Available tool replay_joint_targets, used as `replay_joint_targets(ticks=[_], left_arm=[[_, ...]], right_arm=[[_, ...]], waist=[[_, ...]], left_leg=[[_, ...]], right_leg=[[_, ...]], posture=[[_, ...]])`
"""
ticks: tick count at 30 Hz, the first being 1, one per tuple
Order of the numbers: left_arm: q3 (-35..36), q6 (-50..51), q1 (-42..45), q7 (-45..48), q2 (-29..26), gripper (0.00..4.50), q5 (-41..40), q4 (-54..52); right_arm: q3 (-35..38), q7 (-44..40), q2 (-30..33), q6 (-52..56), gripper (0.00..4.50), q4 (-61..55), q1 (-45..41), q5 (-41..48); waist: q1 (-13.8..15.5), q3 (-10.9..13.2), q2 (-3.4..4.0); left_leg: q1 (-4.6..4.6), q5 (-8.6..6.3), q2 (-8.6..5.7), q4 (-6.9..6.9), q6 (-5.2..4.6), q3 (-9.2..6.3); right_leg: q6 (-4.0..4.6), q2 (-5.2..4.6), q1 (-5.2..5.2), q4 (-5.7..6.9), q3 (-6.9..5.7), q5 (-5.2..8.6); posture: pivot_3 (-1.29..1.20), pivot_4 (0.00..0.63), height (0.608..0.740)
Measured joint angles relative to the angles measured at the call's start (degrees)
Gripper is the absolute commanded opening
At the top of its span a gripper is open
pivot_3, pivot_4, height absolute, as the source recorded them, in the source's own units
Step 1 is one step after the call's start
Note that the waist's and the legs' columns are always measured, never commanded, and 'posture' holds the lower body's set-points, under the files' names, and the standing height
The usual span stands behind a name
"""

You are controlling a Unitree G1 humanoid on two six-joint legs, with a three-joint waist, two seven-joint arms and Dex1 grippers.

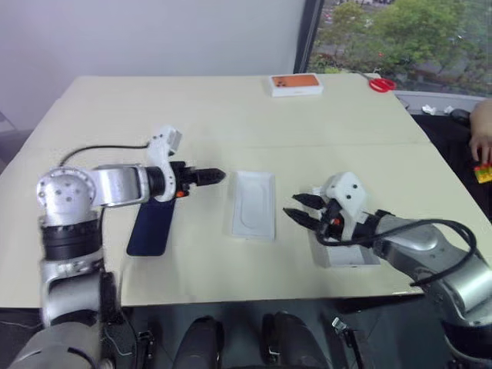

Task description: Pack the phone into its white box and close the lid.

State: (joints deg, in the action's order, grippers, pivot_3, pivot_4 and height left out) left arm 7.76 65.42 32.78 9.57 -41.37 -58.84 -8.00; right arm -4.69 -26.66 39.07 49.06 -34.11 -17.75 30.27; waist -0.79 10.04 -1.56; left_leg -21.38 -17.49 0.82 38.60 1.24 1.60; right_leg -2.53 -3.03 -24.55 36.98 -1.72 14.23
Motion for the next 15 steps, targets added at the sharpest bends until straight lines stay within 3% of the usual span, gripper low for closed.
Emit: replay_joint_targets(ticks=[3,8,15], left_arm=[[-5.1,-16.77,-7.85,18.13,-6.09,4.39,12.13,-0.86],[-9.92,-34.03,-16.14,36.14,-8.51,4.39,23.67,0.49],[-8.46,-38.1,-19.47,45.41,-7.5,4.39,24.9,1.13]], right_arm=[[-3.71,0.32,-1.96,1.2,0.06,3.55,-4.52,-2.31],[-10.65,1.57,-6.84,1.95,0.06,8.16,-11.25,-7.22],[-17.75,1.24,-11.25,5.55,0.06,13.37,-14.18,-11.12]], waist=[[0.33,0.05,-0.02],[0.61,0.09,0.01],[0.08,0.09,0.01]], left_leg=[[-0.05,0.1,-0.02,-0.42,0.12,-0.04],[-0.25,0.02,0.01,-0.49,-0.03,-0.07],[-0.88,-0.08,-0.01,-0.37,-0.22,-0.05]], right_leg=[[0.08,-0.07,-0.18,-0.11,-0.08,-0.02],[0.07,-0.08,-0.34,-0.2,-0.12,-0.02],[-0.22,-0.16,-0.87,-0.18,-0.2,-0.19]], posture=[[0.0,0.15,0.74],[0.0,0.15,0.74],[0.0,0.15,0.74]])
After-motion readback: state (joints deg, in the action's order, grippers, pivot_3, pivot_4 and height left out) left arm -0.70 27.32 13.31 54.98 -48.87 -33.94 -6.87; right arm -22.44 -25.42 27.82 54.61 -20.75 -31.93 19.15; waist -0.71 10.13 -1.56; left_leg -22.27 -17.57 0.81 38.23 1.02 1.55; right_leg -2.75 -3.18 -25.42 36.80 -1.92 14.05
